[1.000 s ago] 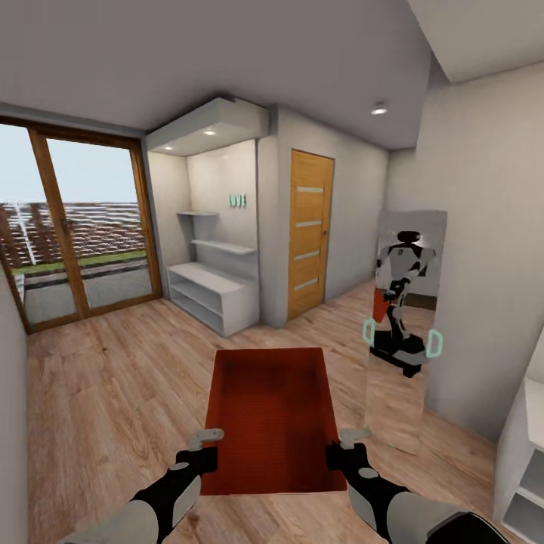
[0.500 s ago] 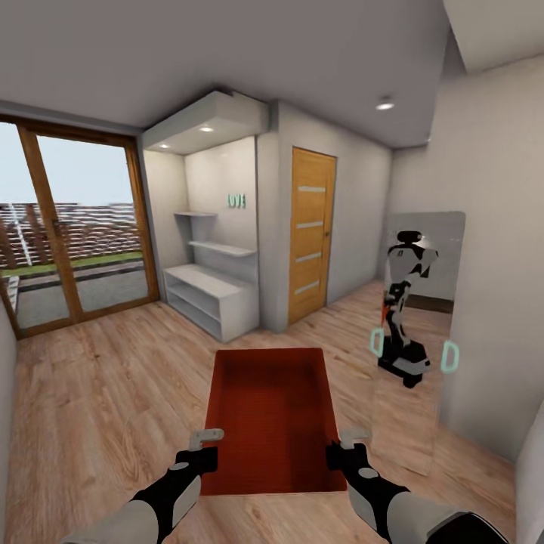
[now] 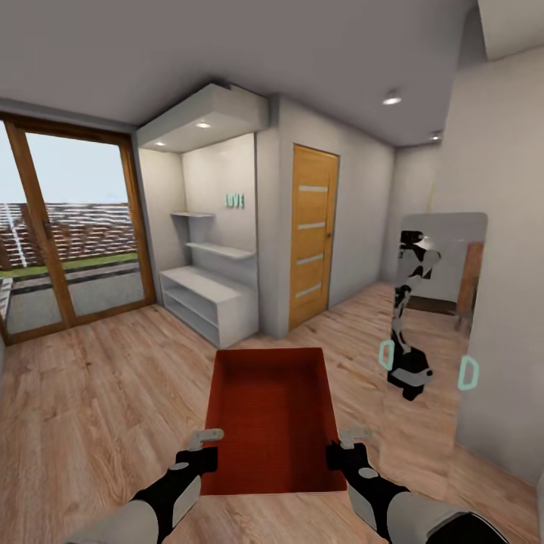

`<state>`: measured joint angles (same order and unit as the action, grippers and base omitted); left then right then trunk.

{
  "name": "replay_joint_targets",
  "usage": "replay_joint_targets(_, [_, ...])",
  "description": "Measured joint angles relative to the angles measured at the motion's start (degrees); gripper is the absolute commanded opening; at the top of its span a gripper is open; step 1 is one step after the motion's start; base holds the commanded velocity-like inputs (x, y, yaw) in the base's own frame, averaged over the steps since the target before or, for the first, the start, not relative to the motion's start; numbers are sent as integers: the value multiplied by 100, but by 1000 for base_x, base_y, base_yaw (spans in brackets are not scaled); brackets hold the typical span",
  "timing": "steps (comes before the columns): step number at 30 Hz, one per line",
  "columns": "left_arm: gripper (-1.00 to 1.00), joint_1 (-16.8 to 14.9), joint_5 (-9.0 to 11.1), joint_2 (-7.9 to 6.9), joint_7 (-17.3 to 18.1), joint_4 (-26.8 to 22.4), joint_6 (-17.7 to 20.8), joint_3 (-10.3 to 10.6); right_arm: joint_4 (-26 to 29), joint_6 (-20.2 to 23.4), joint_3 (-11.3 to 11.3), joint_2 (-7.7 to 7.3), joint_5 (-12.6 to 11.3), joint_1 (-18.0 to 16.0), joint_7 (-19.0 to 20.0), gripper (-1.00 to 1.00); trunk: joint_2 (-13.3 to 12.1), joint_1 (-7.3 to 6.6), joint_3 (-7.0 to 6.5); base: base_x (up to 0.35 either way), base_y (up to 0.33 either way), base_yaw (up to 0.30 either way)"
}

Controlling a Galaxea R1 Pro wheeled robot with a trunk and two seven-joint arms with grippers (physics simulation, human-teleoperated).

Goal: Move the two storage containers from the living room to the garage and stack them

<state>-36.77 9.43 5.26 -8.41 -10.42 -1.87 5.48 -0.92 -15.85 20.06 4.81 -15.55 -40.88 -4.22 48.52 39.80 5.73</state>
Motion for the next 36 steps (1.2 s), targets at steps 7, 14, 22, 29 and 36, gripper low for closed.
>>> replay_joint_targets(7, [-100,2,1,0,0,-2,0,-1,1,1,2,0,-1,0,0,-100,0,0,0,322,0,0])
replay_joint_targets(14, [-100,3,-1,0,0,-3,0,-3,1,1,3,0,-1,0,0,-100,0,0,0,322,0,0])
replay_joint_targets(22, [-100,0,0,0,0,1,0,-1,1,2,2,0,-1,0,0,-100,0,0,0,322,0,0])
replay_joint_targets(29, [-100,1,-2,0,0,0,0,-3,1,1,2,0,-1,0,0,-100,0,0,0,322,0,0])
replay_joint_targets(36, [-100,1,-1,0,0,-3,0,-2,3,1,-3,-1,5,0,0,-100,0,0,0,322,0,0])
